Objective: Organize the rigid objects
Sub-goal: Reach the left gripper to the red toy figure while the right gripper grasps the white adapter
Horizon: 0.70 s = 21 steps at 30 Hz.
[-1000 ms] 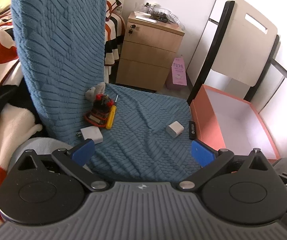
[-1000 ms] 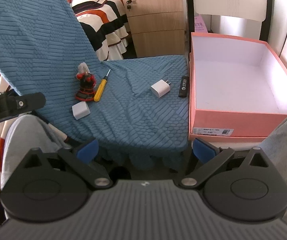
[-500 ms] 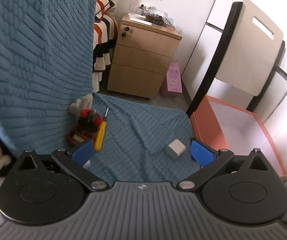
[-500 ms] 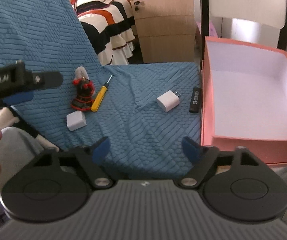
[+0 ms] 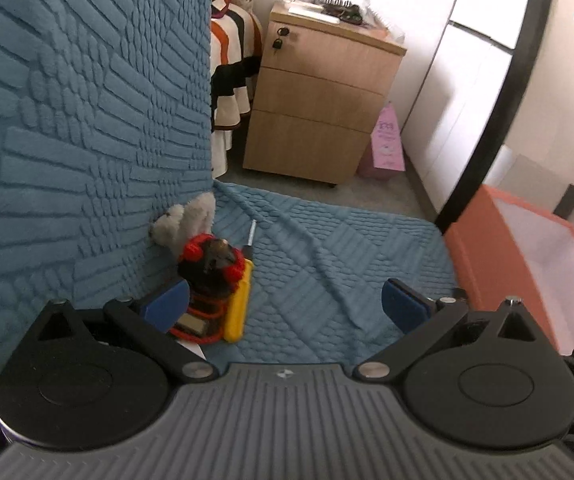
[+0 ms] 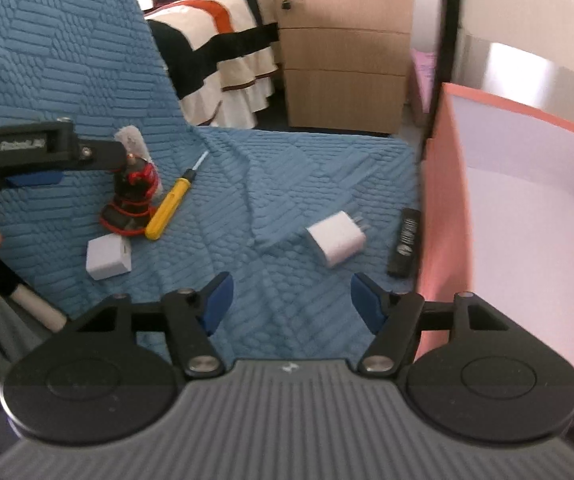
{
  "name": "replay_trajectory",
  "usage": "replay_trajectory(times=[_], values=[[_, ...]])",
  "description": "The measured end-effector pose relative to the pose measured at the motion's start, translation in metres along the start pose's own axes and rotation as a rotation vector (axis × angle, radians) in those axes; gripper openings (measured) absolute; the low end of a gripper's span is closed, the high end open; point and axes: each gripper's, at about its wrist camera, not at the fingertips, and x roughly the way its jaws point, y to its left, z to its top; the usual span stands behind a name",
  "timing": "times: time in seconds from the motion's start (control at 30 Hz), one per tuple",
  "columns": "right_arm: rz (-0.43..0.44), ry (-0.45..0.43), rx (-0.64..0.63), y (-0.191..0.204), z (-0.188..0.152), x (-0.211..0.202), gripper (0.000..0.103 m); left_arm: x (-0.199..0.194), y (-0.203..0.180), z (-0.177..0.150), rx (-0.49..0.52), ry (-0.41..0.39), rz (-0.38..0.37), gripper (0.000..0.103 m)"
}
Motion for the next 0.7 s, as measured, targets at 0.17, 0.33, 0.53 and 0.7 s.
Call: replay_trajectory(times=[0.17, 0.33, 0.53, 0.7], values=[[-0.001, -0.018, -0.045, -0.003, 0.015, 0.022, 0.068, 0.029, 0.011, 0.007, -0.015, 0.02, 0.014, 0.103], [-0.027, -0.029, -0.089, -0.007, 0.031, 0.045, 0.068, 0.053, 0.017, 0.013, -0.03, 0.05, 0.069, 0.103], [-0.028, -0.004, -0.075, -0.02, 0.037, 0.07, 0.068, 0.08, 0.026, 0.014, -0.038, 0.081, 0.166, 0.101], [-0.06, 0.027, -0.088, -0.019, 0.043, 0.089, 0.068, 0.098, 0.034, 0.015, -0.038, 0.096, 0.225, 0.095]])
